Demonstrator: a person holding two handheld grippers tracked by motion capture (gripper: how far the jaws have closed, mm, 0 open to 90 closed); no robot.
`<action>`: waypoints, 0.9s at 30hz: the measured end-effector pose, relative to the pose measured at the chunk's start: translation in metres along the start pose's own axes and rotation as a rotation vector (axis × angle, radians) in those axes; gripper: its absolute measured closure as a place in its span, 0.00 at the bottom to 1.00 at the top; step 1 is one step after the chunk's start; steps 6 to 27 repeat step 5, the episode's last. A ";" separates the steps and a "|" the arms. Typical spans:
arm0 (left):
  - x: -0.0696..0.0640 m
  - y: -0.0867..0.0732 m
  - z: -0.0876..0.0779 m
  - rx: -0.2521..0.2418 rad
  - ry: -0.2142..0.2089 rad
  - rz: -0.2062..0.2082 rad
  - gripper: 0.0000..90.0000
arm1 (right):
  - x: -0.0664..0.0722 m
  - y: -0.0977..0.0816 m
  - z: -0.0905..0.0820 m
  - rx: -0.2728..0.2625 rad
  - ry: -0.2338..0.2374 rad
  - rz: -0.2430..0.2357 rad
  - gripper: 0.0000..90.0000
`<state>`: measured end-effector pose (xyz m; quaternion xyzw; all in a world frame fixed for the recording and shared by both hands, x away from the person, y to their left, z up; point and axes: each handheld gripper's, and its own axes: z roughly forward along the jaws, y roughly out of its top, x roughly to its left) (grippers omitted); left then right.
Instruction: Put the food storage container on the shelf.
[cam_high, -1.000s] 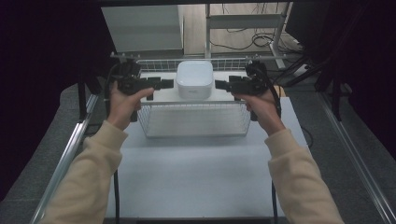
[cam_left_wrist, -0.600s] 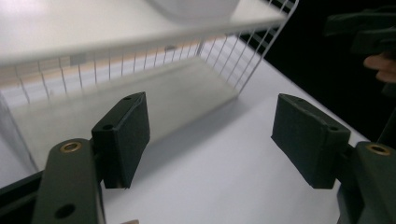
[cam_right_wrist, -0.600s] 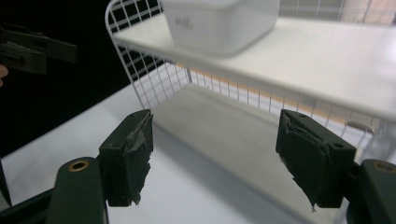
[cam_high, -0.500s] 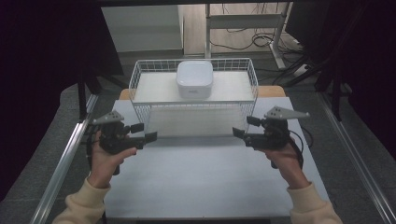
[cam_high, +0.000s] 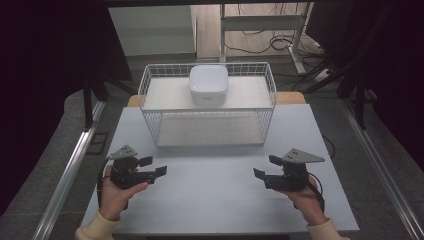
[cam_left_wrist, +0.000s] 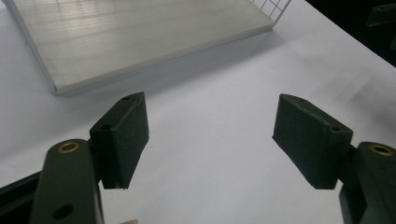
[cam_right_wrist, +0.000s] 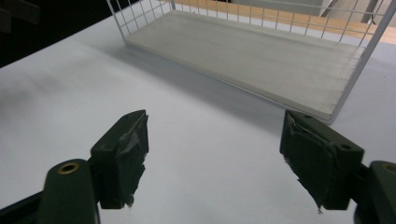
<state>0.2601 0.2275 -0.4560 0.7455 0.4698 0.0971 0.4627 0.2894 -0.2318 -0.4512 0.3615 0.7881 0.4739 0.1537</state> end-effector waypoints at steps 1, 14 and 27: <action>0.000 0.000 0.000 -0.002 0.004 0.003 0.28 | 0.000 -0.001 0.000 -0.008 -0.001 -0.002 0.25; 0.002 -0.006 0.001 -0.013 0.038 0.011 0.27 | 0.001 -0.006 0.000 -0.036 -0.009 -0.020 0.22; 0.002 -0.006 0.001 -0.013 0.038 0.011 0.27 | 0.001 -0.006 0.000 -0.036 -0.009 -0.020 0.22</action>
